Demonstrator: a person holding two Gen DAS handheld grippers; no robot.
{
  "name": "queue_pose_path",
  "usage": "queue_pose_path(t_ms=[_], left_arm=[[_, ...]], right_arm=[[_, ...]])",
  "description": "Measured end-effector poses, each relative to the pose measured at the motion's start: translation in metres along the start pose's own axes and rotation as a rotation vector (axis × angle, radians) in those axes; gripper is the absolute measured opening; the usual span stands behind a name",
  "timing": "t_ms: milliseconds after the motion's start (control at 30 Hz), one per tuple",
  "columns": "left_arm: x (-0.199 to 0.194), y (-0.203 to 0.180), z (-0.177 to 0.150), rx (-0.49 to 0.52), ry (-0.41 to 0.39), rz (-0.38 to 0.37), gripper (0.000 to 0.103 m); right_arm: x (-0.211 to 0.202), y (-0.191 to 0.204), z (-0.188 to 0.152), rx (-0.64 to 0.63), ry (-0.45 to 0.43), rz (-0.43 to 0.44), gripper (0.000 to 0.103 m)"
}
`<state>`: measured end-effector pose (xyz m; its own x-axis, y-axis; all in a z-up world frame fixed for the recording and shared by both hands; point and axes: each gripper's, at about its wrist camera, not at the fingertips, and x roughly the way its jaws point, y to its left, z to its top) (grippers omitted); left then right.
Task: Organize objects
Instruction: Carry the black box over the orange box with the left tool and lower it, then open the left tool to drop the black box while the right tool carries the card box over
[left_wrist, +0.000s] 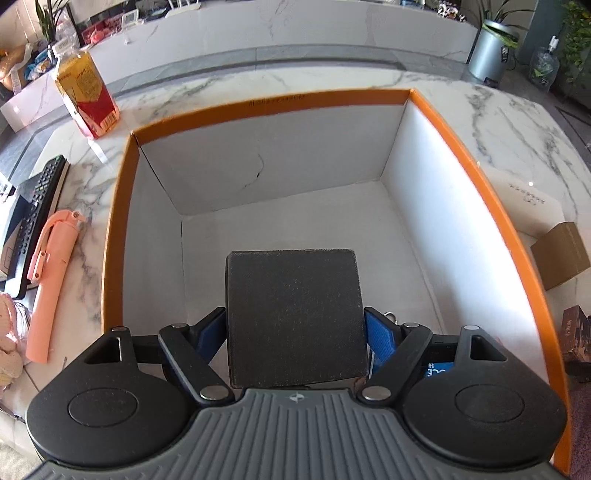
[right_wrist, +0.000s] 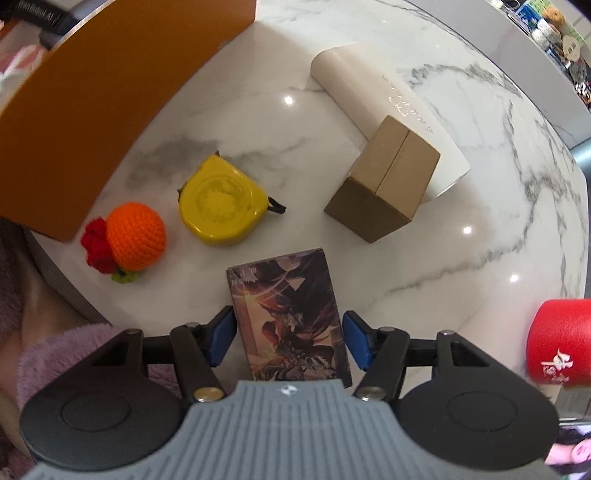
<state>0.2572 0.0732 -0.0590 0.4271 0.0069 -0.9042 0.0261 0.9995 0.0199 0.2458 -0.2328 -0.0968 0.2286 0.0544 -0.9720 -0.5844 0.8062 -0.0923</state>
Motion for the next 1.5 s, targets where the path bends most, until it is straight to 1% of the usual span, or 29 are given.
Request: queue_pose_path(t_ms=[67, 133, 200, 267, 333, 367, 433, 500, 600, 667, 733, 900, 1000, 1100, 1167, 1267, 1400, 1467, 1500], left_arm=[[-0.008, -0.001, 0.0, 0.006, -0.019, -0.011, 0.092], [-0.012, -0.001, 0.0, 0.014, -0.02, -0.007, 0.093], [-0.011, 0.001, 0.002, 0.015, -0.012, 0.004, 0.093], [-0.011, 0.004, 0.002, 0.002, -0.007, 0.025, 0.09], [-0.015, 0.006, 0.002, -0.004, -0.014, 0.007, 0.087], [-0.02, 0.005, 0.001, -0.007, -0.025, -0.008, 0.086], [-0.029, 0.004, 0.0, -0.011, -0.042, -0.043, 0.075], [-0.039, 0.002, -0.003, -0.026, -0.064, -0.115, 0.07], [-0.057, -0.005, -0.012, -0.021, -0.107, -0.235, 0.07], [-0.067, -0.011, -0.02, 0.002, -0.128, -0.284, 0.07], [-0.076, -0.016, -0.027, 0.024, -0.137, -0.315, 0.07], [-0.094, -0.022, -0.044, 0.044, -0.145, -0.394, 0.07], [-0.099, -0.025, -0.051, 0.042, -0.14, -0.425, 0.073], [-0.099, -0.024, -0.057, 0.008, -0.134, -0.434, 0.074], [-0.096, -0.018, -0.06, -0.028, -0.138, -0.447, 0.076], [-0.093, -0.01, -0.062, -0.079, -0.125, -0.502, 0.076], [-0.096, -0.007, -0.065, -0.095, -0.13, -0.574, 0.076], [-0.096, -0.007, -0.065, -0.101, -0.139, -0.593, 0.069], [-0.095, -0.008, -0.065, -0.1, -0.135, -0.6, 0.063]], right_arm=[[-0.01, -0.006, 0.001, 0.048, -0.025, 0.039, 0.064], [-0.02, -0.009, 0.001, 0.084, -0.05, 0.071, 0.064], [-0.029, 0.0, 0.001, 0.107, -0.073, 0.104, 0.064], [-0.038, 0.01, 0.004, 0.126, -0.094, 0.135, 0.064], [-0.045, 0.013, 0.007, 0.147, -0.115, 0.165, 0.064], [-0.049, 0.016, 0.009, 0.16, -0.129, 0.18, 0.064], [-0.066, 0.012, 0.012, 0.197, -0.161, 0.221, 0.064], [-0.08, 0.01, 0.016, 0.244, -0.196, 0.279, 0.064], [-0.093, 0.011, 0.025, 0.307, -0.247, 0.364, 0.064], [-0.099, 0.015, 0.03, 0.342, -0.27, 0.403, 0.064], [-0.102, 0.022, 0.037, 0.364, -0.286, 0.431, 0.064], [-0.104, 0.046, 0.053, 0.376, -0.3, 0.467, 0.064], [-0.111, 0.06, 0.06, 0.389, -0.3, 0.489, 0.064], [-0.108, 0.074, 0.068, 0.385, -0.303, 0.45, 0.064], [-0.102, 0.079, 0.071, 0.4, -0.293, 0.441, 0.064], [-0.095, 0.084, 0.074, 0.411, -0.287, 0.439, 0.064], [-0.091, 0.088, 0.076, 0.421, -0.275, 0.45, 0.064], [-0.089, 0.09, 0.076, 0.433, -0.261, 0.471, 0.064], [-0.086, 0.09, 0.076, 0.448, -0.248, 0.504, 0.064]])
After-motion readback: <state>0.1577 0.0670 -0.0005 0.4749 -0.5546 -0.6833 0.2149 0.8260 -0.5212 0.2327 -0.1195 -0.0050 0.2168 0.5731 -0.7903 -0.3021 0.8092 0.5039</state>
